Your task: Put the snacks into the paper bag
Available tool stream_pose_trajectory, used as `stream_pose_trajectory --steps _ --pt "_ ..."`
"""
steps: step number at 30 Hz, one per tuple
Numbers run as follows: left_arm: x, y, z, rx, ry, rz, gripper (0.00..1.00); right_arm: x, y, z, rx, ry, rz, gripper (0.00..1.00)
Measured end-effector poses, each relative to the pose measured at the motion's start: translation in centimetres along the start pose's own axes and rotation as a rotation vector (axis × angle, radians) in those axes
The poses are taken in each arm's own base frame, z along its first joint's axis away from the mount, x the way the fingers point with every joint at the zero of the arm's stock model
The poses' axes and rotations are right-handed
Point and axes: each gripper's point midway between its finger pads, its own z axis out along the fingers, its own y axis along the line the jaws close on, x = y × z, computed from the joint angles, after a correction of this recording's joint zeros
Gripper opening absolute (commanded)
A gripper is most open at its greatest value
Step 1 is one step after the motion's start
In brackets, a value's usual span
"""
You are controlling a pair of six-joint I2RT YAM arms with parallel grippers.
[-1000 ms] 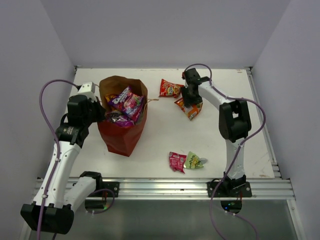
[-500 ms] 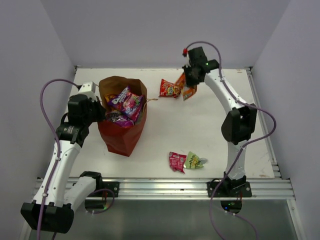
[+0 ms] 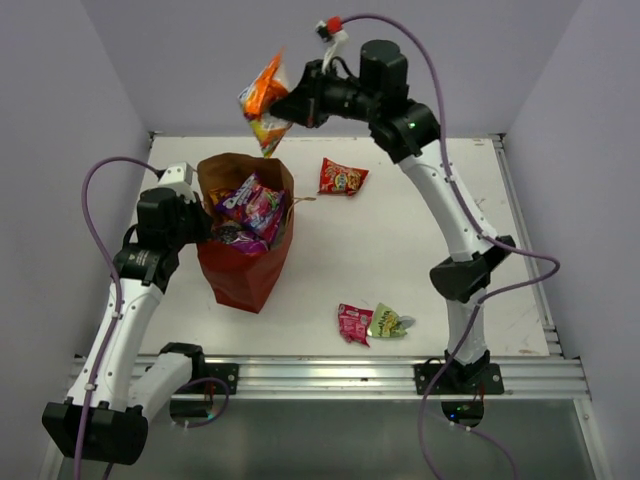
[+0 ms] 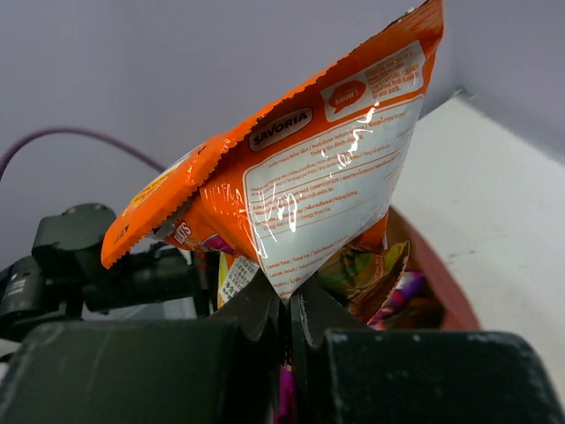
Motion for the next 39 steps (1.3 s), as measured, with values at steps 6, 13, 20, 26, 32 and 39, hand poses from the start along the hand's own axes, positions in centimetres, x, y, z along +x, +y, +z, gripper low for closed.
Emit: stream_pose_trajectory --steps 6,13,20,26,32,39 --pt "0.0 0.0 -0.2 0.000 -0.004 0.000 0.00 11.5 2.0 6.0 -0.117 0.270 0.149 0.05" --pt "-0.1 0.1 -0.7 -0.003 -0.013 0.000 0.00 19.5 1.9 6.7 -0.101 0.468 0.208 0.99" --pt "-0.2 0.0 -0.8 -0.002 -0.017 0.000 0.00 14.3 2.1 5.3 -0.036 0.367 0.065 0.99" --pt "-0.1 0.0 -0.8 -0.001 -0.017 0.000 0.00 12.0 3.0 -4.2 0.133 0.328 -0.060 0.99" --pt "-0.1 -0.1 -0.8 0.004 -0.016 0.000 0.00 23.1 -1.0 -14.4 0.370 0.522 -0.017 0.99" --pt "-0.1 -0.2 -0.8 0.010 -0.014 0.000 0.00 39.3 -6.0 -21.1 0.562 0.899 0.140 0.99"
